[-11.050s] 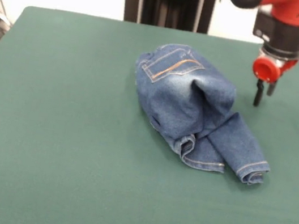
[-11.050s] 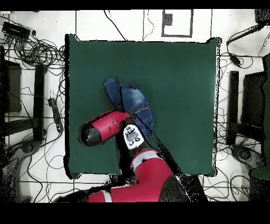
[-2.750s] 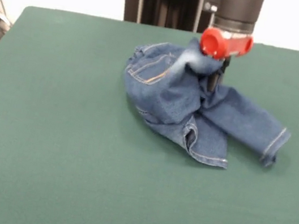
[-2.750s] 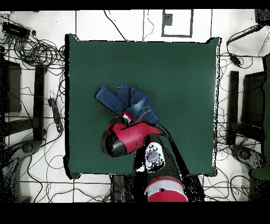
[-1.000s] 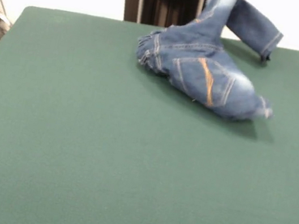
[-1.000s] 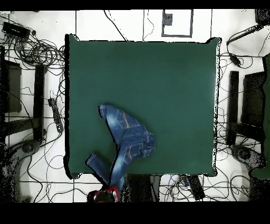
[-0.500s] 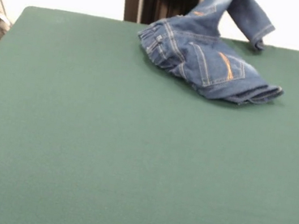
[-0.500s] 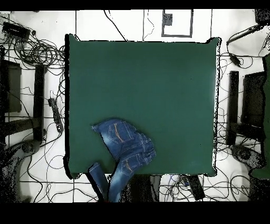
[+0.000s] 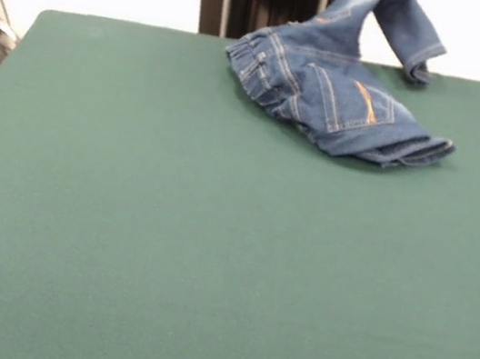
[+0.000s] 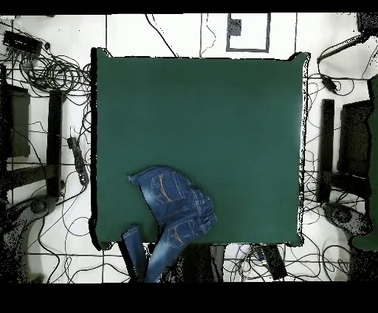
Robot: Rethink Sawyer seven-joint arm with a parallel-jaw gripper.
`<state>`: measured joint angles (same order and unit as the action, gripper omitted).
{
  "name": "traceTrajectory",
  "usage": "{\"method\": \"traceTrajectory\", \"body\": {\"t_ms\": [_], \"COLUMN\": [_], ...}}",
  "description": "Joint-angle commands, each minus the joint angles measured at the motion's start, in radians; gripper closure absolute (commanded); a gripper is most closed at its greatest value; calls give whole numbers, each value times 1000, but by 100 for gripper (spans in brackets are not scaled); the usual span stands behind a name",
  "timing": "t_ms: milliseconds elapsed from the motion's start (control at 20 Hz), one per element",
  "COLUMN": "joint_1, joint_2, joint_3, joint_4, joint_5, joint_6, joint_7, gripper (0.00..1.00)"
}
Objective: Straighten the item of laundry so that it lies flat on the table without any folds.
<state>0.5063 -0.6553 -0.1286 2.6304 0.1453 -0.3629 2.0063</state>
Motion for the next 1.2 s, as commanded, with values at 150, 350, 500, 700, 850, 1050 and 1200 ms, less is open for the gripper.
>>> {"method": "traceTrajectory", "body": {"t_ms": [150,350,500,700,850,1050,1200], "joint_1": [73,81,103,163,165,199,201], "joint_2": [-27,6,8,-24,-20,-4,-1], "joint_3": [110,130,138,84,47,-50,-91], "joint_4": [-92,-134,-165,-213,-265,-389,-475], "joint_5": [166,191,228,284,277,233,175], "joint_6": [179,164,182,285,337,447,515], "joint_7": [269,274,279,225,158,50,4], "gripper": [100,100,100,100,100,100,100]}}
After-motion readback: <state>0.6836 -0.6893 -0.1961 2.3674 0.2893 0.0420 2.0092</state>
